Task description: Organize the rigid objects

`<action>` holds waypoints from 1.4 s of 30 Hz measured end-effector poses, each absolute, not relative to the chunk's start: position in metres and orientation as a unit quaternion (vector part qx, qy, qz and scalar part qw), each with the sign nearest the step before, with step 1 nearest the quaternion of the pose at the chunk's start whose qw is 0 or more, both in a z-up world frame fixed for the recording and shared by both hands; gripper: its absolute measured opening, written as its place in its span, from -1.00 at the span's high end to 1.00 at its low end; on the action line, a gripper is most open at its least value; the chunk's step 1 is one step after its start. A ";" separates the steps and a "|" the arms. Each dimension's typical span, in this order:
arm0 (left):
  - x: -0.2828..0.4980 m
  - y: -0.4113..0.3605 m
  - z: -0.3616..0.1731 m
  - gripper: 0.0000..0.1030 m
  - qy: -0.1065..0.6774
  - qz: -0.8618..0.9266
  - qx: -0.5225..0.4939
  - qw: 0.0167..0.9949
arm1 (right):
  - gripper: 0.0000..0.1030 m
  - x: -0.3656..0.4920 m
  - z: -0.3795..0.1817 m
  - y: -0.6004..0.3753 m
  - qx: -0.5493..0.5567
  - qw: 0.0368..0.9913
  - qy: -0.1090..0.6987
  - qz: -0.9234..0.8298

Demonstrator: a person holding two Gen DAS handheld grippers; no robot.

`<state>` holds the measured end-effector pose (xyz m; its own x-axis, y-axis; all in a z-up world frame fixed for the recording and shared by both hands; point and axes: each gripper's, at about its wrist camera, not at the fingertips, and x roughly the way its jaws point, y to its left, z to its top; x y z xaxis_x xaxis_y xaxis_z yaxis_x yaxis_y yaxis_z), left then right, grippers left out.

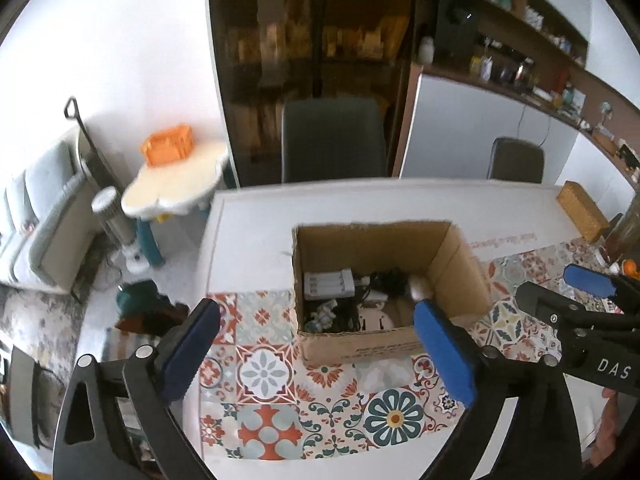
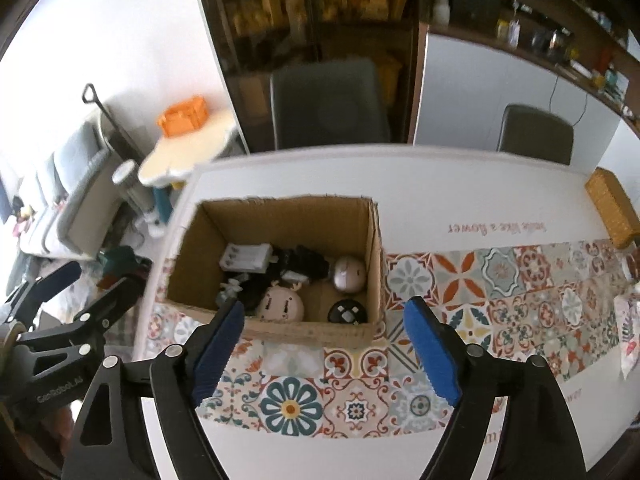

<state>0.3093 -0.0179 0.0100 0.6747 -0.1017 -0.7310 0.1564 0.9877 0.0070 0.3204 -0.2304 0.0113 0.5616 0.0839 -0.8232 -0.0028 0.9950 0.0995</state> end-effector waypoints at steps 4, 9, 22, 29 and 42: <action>0.270 -0.013 0.039 -1.00 0.341 -0.064 0.039 0.937 | -0.64 0.287 0.038 -0.230 0.038 0.903 0.428 0.025; 0.230 -0.008 0.059 -1.00 0.297 -0.051 0.037 0.953 | -0.76 0.246 0.062 -0.230 0.034 0.924 0.381 0.020; 0.151 0.002 0.074 -1.00 0.236 -0.046 0.034 0.970 | -0.83 0.155 0.088 -0.223 0.012 0.959 0.284 0.014; 0.127 0.005 0.079 -1.00 0.213 -0.030 0.047 0.976 | -0.86 0.122 0.093 -0.214 0.007 0.971 0.239 0.020; 0.097 0.012 0.093 -1.00 0.173 -0.031 0.048 0.983 | -0.87 0.090 0.102 -0.208 0.016 0.979 0.202 0.026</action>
